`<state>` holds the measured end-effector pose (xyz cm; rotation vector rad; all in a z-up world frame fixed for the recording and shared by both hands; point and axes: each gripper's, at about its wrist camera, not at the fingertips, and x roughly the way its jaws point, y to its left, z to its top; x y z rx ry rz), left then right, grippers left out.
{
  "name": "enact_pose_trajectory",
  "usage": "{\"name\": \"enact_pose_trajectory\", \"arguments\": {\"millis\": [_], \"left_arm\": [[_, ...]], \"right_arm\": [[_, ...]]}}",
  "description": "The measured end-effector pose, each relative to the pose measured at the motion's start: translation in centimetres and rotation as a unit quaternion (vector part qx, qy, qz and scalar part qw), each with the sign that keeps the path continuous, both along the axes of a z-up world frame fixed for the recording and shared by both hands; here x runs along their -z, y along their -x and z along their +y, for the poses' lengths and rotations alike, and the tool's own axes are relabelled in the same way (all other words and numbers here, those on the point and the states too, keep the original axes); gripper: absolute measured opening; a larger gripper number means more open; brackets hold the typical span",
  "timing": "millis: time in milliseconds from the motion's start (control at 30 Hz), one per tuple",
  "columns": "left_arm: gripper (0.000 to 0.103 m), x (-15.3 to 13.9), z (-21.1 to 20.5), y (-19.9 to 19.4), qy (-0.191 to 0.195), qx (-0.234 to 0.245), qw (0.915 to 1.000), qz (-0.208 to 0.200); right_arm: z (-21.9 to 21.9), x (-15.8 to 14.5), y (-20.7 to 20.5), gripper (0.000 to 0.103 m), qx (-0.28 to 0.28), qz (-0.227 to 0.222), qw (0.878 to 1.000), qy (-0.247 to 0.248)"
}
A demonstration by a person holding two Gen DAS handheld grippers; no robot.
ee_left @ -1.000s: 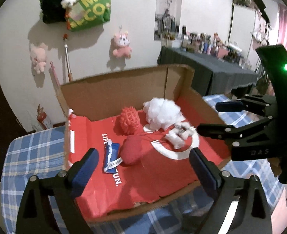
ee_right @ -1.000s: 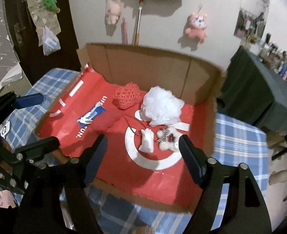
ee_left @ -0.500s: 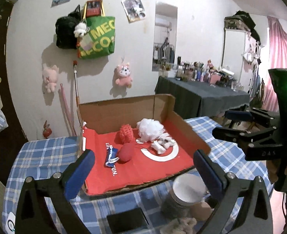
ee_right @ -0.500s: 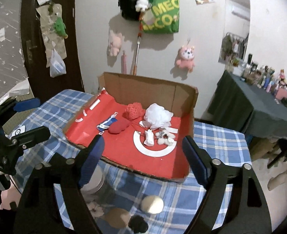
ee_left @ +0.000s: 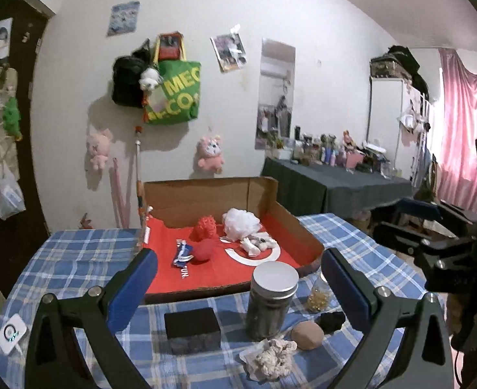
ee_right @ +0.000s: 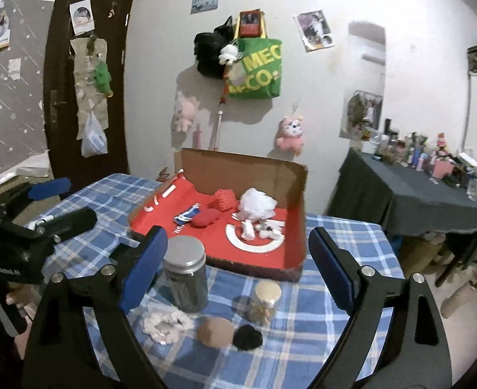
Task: Organize soft objects
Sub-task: 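Withdraw both grippers from the box back toward the table items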
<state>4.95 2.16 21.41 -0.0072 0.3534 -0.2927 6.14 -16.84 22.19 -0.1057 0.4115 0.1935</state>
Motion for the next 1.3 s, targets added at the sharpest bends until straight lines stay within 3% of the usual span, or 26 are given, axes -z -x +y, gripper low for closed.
{"name": "enact_pose_trajectory", "arguments": {"millis": [267,433,967,1300], "left_arm": [[0.103,2.5,-0.2,3.5,0.001,-0.022,0.9996,-0.019],[0.103,4.8,-0.2,4.3,0.005,-0.029,0.9996,-0.006],[0.103,12.6,-1.3,2.8,-0.004,-0.023,0.9951,0.096],[0.103,14.3,-2.1,1.4,-0.007,-0.012,0.9913,0.131]], "right_arm": [[-0.3,3.6,4.0,0.09,0.031,-0.021,0.999,-0.01],[-0.1,6.4,5.1,0.09,0.054,-0.023,0.998,0.001],[-0.8,13.3,4.2,0.09,0.074,0.044,0.996,-0.015],[-2.1,15.1,2.8,0.09,0.077,0.078,0.994,-0.03]]}}
